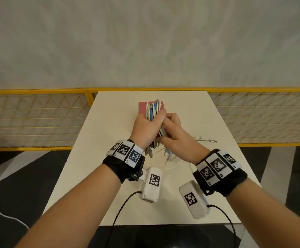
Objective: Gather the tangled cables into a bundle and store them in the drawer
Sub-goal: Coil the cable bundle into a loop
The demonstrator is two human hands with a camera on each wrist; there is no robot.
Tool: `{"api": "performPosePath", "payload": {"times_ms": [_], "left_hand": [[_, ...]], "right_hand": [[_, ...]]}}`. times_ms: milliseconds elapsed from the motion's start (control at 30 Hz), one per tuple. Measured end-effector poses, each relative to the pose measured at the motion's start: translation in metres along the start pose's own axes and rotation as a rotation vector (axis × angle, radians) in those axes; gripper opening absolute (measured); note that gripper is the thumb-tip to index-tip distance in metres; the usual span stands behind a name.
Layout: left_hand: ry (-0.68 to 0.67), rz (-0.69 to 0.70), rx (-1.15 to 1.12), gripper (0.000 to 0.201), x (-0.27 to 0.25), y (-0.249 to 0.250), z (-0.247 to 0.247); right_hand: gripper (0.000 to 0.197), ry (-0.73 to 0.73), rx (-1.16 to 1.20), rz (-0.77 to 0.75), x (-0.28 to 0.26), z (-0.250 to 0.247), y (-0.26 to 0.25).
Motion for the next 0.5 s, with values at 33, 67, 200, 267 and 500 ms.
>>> {"api": "performPosePath", "payload": {"times_ms": [33,67,200,267,500], "left_hand": [[0.018,0.018,0.007,0.027,0.001,0.002,0.0],[0.028,0.04,0.018,0.027,0.001,0.004,0.0],[0.032,0.069,0.035,0.03,0.003,0.009,0.003],[0.041,0.066,0.022,0.028,0.006,0.009,0.003],[0.108,0.016,-0.064,0.022,0.009,0.012,-0.008]], "right_hand": [[0.053,0.026,0.023,-0.019,0.0,0.001,0.002],[0.057,0.058,0.058,-0.043,-0.001,0.001,0.003],[0.063,0.171,0.127,-0.084,-0.003,0.001,0.008],[0.062,0.181,0.157,-0.092,0.0,0.0,0.007],[0.061,0.13,0.246,-0.037,0.018,-0.008,0.004]]}}
Point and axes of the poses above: each hand's wrist, its own x-axis towards the middle knuckle, its own z-axis out of the palm, y = z × x, the point moved 8 cm from there along x, towards the middle knuckle, and after that the axes turned 6 degrees about -z, right-handed, at the moved point
